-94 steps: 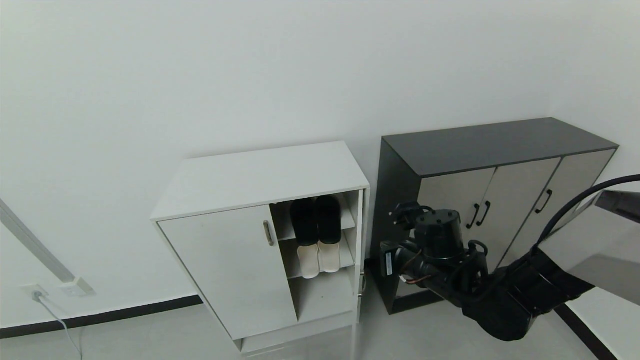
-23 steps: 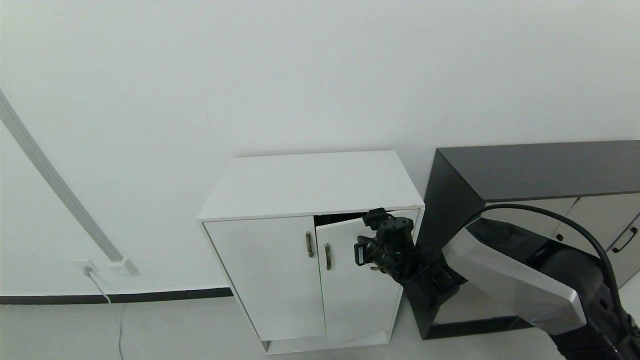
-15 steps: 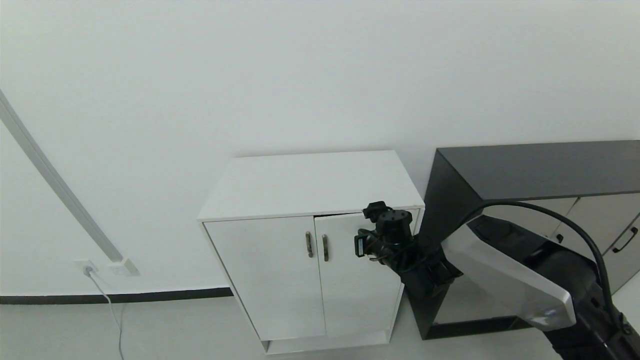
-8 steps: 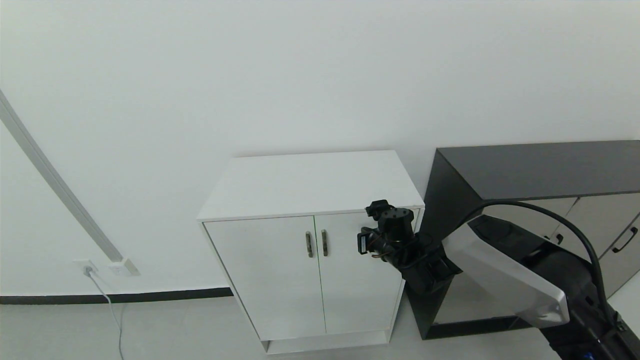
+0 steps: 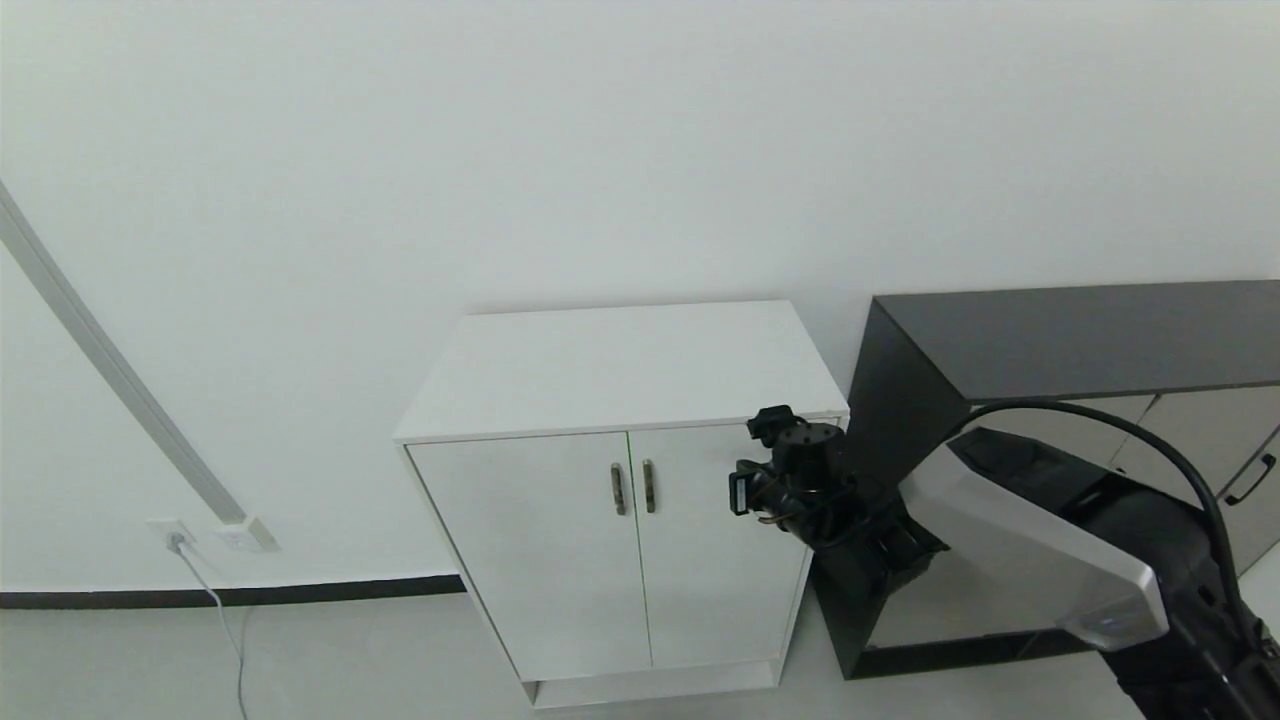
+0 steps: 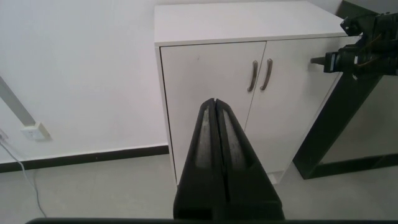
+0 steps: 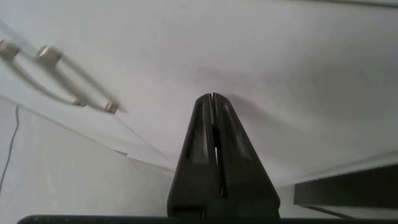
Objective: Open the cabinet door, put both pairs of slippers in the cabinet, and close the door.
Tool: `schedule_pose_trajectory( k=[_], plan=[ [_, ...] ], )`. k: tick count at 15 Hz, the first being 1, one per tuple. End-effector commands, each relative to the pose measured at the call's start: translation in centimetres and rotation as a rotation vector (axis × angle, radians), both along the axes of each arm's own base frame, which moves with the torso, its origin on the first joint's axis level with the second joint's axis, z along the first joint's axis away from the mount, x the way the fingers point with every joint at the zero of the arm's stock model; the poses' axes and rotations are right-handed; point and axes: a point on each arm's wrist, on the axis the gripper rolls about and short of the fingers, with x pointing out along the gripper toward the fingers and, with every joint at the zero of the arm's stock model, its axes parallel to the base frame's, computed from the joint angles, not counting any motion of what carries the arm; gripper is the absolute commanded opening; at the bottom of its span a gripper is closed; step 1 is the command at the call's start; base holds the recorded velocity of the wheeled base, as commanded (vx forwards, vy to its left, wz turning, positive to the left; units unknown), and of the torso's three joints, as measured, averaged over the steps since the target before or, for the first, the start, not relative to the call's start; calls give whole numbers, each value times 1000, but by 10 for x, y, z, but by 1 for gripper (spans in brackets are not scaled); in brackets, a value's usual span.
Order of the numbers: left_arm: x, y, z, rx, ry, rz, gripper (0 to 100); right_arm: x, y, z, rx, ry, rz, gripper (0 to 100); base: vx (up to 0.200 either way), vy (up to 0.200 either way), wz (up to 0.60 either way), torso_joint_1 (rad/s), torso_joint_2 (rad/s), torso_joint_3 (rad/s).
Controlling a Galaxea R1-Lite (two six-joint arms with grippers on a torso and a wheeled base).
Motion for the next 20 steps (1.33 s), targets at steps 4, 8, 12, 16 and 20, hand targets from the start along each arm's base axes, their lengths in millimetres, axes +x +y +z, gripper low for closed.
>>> schedule_pose_trajectory(
  k=[4,8,12,16,20],
  plan=[
    [0,0,0,-1,0,0,0,-70,-52,39,17,-32,-21,0,0,0,0,0,0,0],
    [0,0,0,-1,0,0,0,-129,-119,67,34,-68,-112,0,0,0,0,0,0,0],
    [0,0,0,-2,0,2,0,-182,-164,91,41,-90,-184,0,0,0,0,0,0,0],
    [0,0,0,-2,0,2,0,-233,-184,101,35,-100,-203,0,0,0,0,0,0,0],
    [0,0,0,-2,0,2,0,-263,-202,104,23,-106,-277,0,0,0,0,0,0,0]
  ],
)
